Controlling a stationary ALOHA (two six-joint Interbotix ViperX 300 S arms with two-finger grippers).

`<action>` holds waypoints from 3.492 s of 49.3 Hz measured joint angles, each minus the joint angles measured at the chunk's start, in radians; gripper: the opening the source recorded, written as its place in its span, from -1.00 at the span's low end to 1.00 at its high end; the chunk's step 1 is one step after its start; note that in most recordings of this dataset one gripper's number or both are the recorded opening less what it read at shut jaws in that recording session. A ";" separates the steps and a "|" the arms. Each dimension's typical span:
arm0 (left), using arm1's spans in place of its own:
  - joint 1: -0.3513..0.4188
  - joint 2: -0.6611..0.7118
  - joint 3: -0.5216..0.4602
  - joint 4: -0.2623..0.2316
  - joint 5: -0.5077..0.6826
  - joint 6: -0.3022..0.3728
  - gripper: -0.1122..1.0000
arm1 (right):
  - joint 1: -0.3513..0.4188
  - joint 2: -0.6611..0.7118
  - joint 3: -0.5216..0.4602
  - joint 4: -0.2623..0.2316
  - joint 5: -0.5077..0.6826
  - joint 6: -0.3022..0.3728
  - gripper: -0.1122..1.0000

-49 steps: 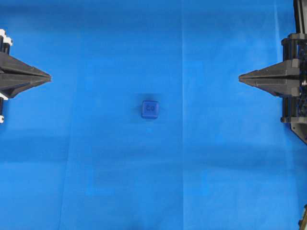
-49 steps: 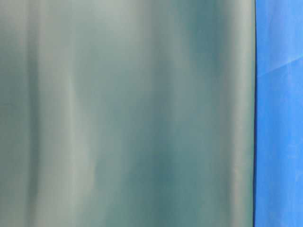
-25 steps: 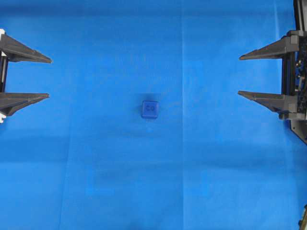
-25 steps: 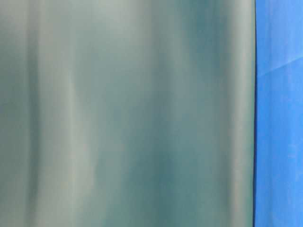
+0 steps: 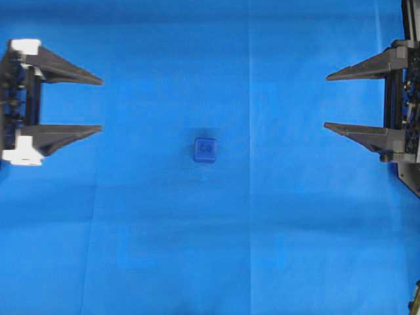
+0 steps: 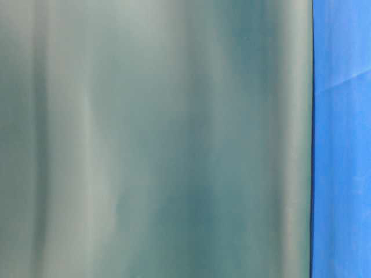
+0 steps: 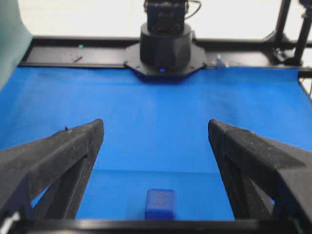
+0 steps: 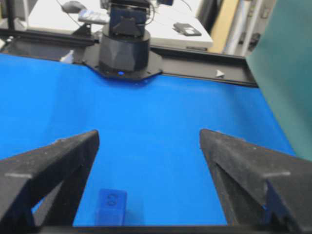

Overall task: Handover the blue block to the right arm after grasping it with the left arm, then place it in the designated position.
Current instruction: 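Move the open left gripper toward the blue cube and tilt down, then lower the left gripper around the blue cube and close on it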

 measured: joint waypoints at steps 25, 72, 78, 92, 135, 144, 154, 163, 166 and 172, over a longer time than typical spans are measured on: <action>0.002 0.443 -0.325 0.000 -0.094 0.006 0.86 | -0.002 0.011 0.000 0.002 0.000 0.000 0.93; -0.003 0.643 -0.641 0.000 0.535 -0.006 0.85 | -0.005 0.023 0.000 0.002 -0.009 0.000 0.93; -0.006 0.684 -0.721 0.002 0.733 -0.012 0.85 | -0.006 0.025 0.000 0.000 -0.008 0.000 0.93; -0.015 0.761 -0.885 0.002 1.091 -0.031 0.85 | -0.014 0.025 0.000 0.002 -0.002 0.000 0.93; -0.015 0.782 -0.927 0.002 1.170 -0.034 0.85 | -0.015 0.026 0.000 0.000 0.003 0.000 0.93; -0.015 0.782 -0.927 0.002 1.170 -0.029 0.85 | -0.015 0.029 0.000 0.002 0.005 0.000 0.93; -0.014 0.782 -0.927 0.003 1.170 -0.032 0.85 | -0.015 0.029 0.000 0.002 0.006 0.000 0.93; -0.015 0.782 -0.928 0.005 1.170 -0.032 0.85 | -0.015 0.031 0.000 0.002 0.005 0.000 0.93; -0.014 0.781 -0.928 0.005 1.170 -0.032 0.85 | -0.015 0.031 0.000 0.002 0.005 0.000 0.93; -0.015 0.782 -0.927 0.008 1.167 -0.032 0.85 | -0.015 0.031 0.000 0.000 0.005 0.000 0.93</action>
